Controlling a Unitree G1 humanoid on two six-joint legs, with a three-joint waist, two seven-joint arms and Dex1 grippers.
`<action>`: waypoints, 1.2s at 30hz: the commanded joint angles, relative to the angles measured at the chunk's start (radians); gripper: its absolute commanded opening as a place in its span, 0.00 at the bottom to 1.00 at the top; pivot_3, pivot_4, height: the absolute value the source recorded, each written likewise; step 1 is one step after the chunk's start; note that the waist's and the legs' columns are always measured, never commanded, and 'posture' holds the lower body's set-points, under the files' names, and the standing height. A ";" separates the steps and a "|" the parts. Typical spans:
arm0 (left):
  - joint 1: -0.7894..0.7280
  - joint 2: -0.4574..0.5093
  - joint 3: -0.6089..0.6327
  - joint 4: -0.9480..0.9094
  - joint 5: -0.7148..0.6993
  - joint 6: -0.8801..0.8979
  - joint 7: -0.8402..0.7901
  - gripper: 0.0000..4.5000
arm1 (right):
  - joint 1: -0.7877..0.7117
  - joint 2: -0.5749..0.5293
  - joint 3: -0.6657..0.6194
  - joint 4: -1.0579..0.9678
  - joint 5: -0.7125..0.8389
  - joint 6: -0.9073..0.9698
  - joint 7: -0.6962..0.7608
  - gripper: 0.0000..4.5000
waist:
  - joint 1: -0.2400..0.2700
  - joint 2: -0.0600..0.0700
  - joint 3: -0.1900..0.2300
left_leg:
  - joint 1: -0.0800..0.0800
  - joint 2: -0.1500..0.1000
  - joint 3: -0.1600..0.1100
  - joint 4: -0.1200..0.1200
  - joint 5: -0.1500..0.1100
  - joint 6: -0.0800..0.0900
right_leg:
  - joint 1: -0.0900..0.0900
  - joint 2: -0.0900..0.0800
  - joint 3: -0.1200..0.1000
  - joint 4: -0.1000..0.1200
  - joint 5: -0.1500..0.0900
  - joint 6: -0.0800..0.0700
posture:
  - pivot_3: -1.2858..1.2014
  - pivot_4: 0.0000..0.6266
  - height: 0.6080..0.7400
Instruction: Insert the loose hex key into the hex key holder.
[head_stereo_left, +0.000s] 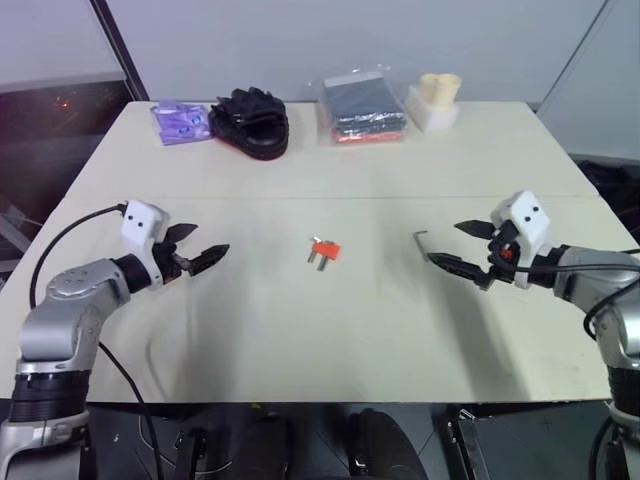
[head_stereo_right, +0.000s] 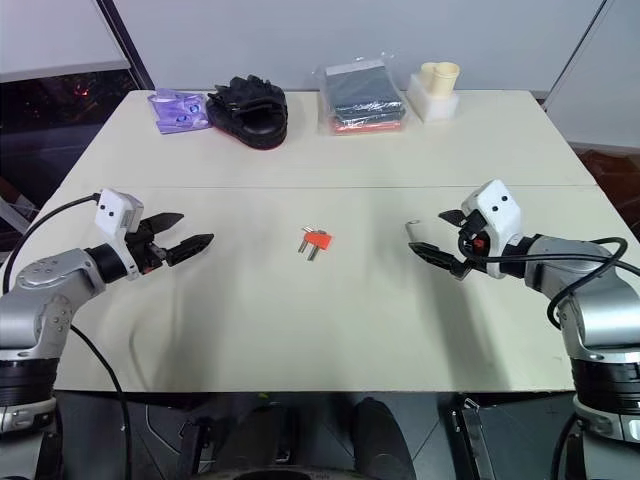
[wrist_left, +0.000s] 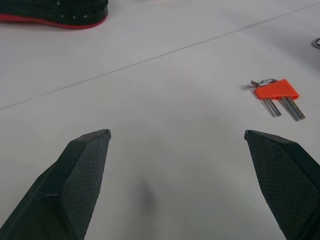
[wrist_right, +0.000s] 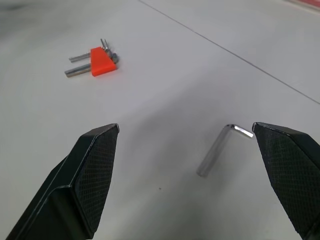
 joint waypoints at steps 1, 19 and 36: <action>-0.011 0.022 0.023 -0.019 -0.002 -0.010 -0.002 1.00 | -0.015 -0.006 -0.015 -0.025 0.021 -0.013 -0.009 0.99 | 0.000 0.000 0.000 | 0.000 0.000 0.000 0.000 0.000 0.000 | 0.000 0.000 0.000 0.000 0.000 0.000 | 0.52 0.24 1.00; -0.061 0.029 -0.009 -0.021 -0.002 -0.039 -0.055 1.00 | -0.012 -0.017 -0.033 -0.004 0.045 -0.009 -0.040 0.99 | 0.000 0.000 0.000 | 0.000 0.000 0.000 0.000 0.000 0.000 | 0.000 0.000 0.000 0.000 0.000 0.000 | 0.52 0.24 1.00; -0.206 0.103 -0.163 0.173 0.111 -0.197 -0.290 1.00 | -0.052 -0.018 0.068 0.012 0.000 -0.051 -0.017 0.99 | -0.001 0.000 0.000 | 0.000 0.000 0.000 0.000 0.000 0.000 | 0.000 0.001 0.000 0.000 0.000 0.000 | 0.52 0.24 1.00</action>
